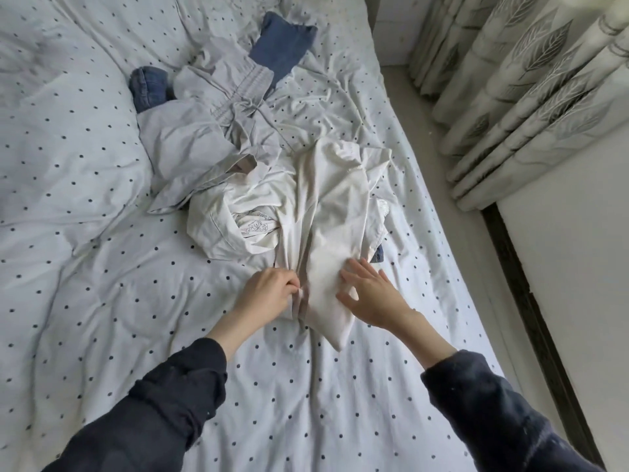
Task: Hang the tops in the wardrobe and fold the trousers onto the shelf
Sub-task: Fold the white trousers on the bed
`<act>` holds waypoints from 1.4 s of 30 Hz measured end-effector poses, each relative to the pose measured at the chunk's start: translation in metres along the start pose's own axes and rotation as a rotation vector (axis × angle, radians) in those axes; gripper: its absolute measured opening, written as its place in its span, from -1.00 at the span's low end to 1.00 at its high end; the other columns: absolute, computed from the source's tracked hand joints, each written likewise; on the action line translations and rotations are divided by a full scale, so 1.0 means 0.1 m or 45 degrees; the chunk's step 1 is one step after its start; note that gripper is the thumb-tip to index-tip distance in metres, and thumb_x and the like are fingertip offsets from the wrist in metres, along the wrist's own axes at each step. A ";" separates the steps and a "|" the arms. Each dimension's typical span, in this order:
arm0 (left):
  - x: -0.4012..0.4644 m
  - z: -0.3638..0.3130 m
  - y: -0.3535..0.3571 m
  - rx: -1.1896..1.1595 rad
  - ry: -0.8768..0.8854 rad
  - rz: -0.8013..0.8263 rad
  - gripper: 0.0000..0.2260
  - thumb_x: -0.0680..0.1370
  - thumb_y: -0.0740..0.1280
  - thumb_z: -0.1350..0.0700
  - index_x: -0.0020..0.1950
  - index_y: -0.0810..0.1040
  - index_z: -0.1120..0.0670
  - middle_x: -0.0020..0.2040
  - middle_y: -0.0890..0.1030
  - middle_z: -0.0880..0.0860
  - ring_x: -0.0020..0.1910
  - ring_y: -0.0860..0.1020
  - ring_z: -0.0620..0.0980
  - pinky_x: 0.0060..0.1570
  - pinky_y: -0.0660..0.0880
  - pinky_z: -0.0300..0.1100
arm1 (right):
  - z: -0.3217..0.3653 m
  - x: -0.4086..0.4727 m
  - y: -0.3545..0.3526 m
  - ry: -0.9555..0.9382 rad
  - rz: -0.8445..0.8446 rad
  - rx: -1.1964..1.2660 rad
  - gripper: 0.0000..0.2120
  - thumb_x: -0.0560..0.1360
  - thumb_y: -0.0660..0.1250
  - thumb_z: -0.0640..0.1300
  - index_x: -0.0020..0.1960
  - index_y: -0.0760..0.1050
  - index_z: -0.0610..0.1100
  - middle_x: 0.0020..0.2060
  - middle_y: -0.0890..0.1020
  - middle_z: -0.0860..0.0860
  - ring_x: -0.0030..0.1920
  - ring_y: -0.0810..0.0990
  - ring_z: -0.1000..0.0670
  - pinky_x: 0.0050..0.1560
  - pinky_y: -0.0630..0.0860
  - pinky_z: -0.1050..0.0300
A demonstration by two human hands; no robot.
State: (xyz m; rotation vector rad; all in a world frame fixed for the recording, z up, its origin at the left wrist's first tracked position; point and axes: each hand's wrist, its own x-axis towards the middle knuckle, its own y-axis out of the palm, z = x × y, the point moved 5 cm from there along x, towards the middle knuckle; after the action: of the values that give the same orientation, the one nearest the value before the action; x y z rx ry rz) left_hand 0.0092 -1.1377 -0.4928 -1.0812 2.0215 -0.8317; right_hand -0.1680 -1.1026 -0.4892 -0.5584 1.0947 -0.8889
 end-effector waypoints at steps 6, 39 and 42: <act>-0.64 -0.23 0.03 0.117 0.015 0.668 -0.91 0.47 0.40 0.13 -0.06 0.67 0.06 -0.10 0.65 -0.03 -0.06 0.53 -0.13 0.02 0.45 -0.22 | 0.06 -0.36 -0.13 0.151 -0.109 0.102 -0.56 0.61 0.11 0.05 0.44 0.30 -0.10 0.47 0.26 -0.08 0.49 0.16 -0.08 0.46 0.11 -0.04; 1.17 -1.23 -0.61 0.449 0.366 0.218 -0.26 0.58 0.17 0.27 0.51 -0.24 -0.17 0.54 -0.28 -0.02 0.53 -0.17 0.03 0.48 -0.01 0.02 | -0.73 -0.31 -1.13 0.395 -0.345 0.913 -0.69 0.34 0.53 -0.15 -0.06 0.44 -0.13 -0.36 0.52 0.06 -0.34 0.47 0.10 -0.35 0.41 0.31; 1.13 -1.81 -0.62 0.552 0.620 0.397 -0.13 0.51 0.20 0.34 0.46 -0.35 -0.24 0.48 -0.41 -0.08 0.46 -0.39 -0.04 0.49 -0.21 0.01 | -0.62 -0.77 -1.37 0.316 -0.360 0.831 -0.74 0.36 0.51 -0.16 -0.03 0.49 -0.12 -0.21 0.63 -0.05 -0.22 0.57 -0.01 -0.08 0.52 0.05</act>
State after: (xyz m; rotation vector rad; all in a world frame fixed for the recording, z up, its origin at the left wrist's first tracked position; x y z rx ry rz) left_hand -0.1563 -1.2251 -0.3731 -0.3267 2.1667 -1.3750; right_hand -0.2846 -1.1114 -0.3677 -0.0549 0.8807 -1.5142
